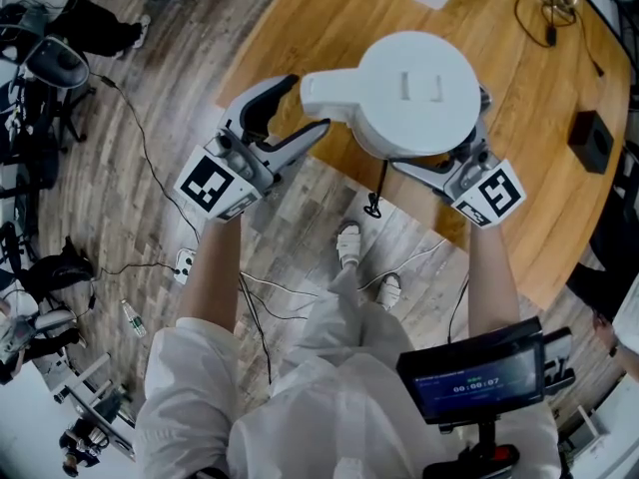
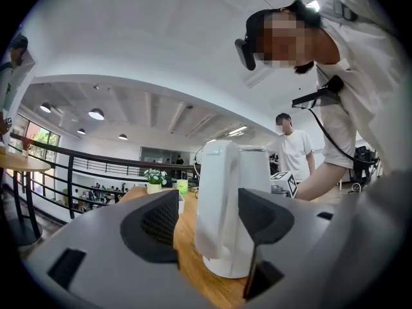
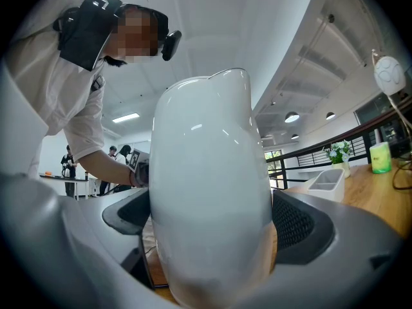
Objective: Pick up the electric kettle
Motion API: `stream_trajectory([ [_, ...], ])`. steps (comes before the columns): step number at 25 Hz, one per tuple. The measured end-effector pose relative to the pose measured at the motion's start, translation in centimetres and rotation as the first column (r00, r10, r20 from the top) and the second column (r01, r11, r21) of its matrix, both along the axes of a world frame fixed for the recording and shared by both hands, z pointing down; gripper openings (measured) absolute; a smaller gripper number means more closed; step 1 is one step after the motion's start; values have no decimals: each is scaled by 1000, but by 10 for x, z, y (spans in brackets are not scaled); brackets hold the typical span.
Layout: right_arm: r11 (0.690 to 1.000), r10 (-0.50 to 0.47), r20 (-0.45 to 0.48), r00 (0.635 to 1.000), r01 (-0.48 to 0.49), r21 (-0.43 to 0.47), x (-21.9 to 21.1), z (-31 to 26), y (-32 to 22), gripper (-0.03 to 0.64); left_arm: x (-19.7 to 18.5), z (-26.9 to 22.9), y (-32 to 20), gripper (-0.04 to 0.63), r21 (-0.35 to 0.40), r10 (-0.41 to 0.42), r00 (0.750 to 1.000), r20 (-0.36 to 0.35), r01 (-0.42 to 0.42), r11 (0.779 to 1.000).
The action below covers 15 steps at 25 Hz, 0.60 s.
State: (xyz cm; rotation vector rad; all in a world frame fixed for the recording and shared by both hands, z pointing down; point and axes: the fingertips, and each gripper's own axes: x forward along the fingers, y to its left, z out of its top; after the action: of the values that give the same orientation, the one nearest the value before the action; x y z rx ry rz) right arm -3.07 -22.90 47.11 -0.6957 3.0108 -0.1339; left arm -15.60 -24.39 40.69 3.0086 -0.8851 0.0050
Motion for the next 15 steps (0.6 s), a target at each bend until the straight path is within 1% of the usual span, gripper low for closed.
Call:
stream_trajectory([
  [9,1000,-3,-4,1000,3,0,-2,5,-1,567,17,19,-10,271,-3,90,996,15,-90,996],
  [11,1000,-5,0,1000,5,2,-1,4,0,566,20,20,-11,248,0,99,995,18,-99,995],
  [12,1000,-6,1,1000,6,3,-1,4,0,566,20,20,-11,230,0,101,995,16,-101,995],
  [13,1000,-6,2,1000,6,3,-1,4,0,566,21,20,-11,198,0,103,995,16,-103,995],
  [15,1000,-7,4,1000,7,5,-1,4,1,566,23,21,-9,173,9,110,993,29,-110,994],
])
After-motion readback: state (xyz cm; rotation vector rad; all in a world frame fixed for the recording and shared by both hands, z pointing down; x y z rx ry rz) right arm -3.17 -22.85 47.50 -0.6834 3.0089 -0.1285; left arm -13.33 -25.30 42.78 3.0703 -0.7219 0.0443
